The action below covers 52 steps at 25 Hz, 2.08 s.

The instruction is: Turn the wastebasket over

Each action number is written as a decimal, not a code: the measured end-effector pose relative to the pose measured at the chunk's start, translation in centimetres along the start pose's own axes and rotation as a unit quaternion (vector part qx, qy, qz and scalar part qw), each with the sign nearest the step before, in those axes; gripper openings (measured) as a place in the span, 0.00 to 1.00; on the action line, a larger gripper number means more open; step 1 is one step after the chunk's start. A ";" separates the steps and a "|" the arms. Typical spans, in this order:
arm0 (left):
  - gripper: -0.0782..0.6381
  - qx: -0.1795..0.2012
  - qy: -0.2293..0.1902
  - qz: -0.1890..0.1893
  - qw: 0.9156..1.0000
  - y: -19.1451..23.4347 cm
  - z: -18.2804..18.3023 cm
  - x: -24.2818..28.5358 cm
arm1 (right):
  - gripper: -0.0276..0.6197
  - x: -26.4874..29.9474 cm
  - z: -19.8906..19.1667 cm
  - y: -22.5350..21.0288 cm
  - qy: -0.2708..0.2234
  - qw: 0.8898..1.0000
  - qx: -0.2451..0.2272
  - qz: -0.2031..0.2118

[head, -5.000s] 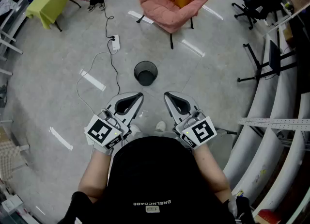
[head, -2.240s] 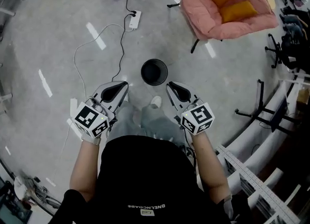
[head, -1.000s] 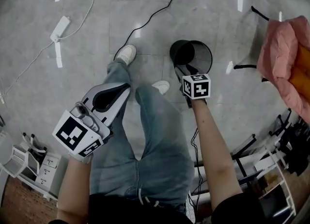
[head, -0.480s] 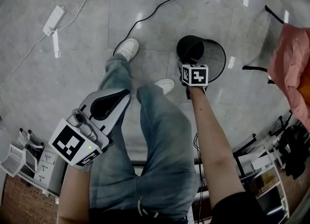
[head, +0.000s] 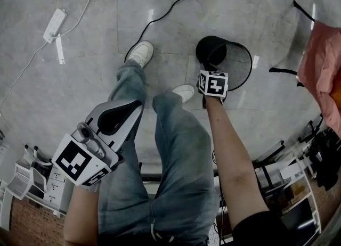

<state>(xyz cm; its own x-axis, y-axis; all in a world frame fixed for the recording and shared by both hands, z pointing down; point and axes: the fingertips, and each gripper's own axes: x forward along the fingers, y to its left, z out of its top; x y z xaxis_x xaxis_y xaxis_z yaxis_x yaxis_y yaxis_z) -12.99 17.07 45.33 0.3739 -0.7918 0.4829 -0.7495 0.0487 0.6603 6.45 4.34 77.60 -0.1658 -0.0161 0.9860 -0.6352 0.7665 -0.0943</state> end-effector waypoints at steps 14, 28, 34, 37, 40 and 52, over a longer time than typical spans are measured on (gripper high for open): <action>0.13 0.029 0.084 -0.091 0.992 1.2 2.4 6.5 | 0.11 -0.6 -0.1 0.4 -0.032 0.994 0.032 -0.101; 0.13 0.046 0.148 -0.125 0.980 2.5 1.5 8.4 | 0.28 3.1 -3.7 8.6 0.009 0.996 0.083 -0.023; 0.13 0.037 0.154 -0.112 0.981 4.7 0.5 7.7 | 0.30 4.8 -4.6 10.6 0.025 1.000 -0.006 -0.014; 0.13 0.037 0.156 -0.108 0.981 6.0 0.2 7.7 | 0.30 6.0 -4.4 11.2 0.025 0.999 -0.039 -0.019; 0.13 0.041 0.158 -0.103 0.981 7.1 0.1 7.7 | 0.30 7.6 -4.4 11.6 0.027 0.997 -0.061 -0.029; 0.13 0.081 0.144 -0.104 0.981 11.4 0.2 10.6 | 0.34 15.1 -2.2 5.0 0.012 0.992 -0.056 -0.111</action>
<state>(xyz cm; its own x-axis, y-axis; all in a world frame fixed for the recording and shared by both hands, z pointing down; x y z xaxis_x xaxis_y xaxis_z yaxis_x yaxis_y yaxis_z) -17.66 9.08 57.84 0.6491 -0.5684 0.5055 -0.7088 -0.2107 0.6732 2.44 9.36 92.28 -0.0122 -0.1789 0.9838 -0.5659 0.8124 0.1407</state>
